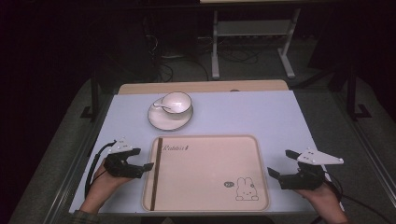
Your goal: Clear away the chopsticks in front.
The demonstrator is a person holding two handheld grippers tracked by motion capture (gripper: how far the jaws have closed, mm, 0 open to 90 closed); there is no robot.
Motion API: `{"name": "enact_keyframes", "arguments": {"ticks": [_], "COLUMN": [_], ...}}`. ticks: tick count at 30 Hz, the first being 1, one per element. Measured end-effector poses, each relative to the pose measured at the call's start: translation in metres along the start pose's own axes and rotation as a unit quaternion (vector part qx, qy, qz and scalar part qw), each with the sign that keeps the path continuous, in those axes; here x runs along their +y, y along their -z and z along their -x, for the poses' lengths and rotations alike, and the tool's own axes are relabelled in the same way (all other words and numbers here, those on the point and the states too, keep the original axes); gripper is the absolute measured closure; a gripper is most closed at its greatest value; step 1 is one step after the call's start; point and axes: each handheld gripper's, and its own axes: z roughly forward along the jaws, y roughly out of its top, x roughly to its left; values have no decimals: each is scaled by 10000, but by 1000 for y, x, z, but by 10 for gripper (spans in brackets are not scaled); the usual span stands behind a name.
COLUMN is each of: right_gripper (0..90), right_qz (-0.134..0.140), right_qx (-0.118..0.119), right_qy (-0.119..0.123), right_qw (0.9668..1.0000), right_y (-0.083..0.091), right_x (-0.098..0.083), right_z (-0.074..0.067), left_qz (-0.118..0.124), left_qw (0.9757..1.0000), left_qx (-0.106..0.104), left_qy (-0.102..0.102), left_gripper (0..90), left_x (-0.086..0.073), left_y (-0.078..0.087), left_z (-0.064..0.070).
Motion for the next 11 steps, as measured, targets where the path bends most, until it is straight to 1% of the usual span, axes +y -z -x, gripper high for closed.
{"name": "enact_keyframes", "arguments": {"ticks": [6, 11], "right_gripper": [50, 50], "right_qz": [0, -5], "right_qx": [0, 4], "right_qy": [1, -17], "right_qw": [10000, 10000], "right_y": [0, -1], "right_x": [0, 0], "right_z": [0, 0], "left_qz": [114, 96], "left_qw": [9999, 9999], "left_qx": [66, 71], "left_qy": [-34, -35], "left_gripper": [150, 150], "left_x": [-1, -1], "left_y": [2, 2], "left_z": [-2, -3]}}
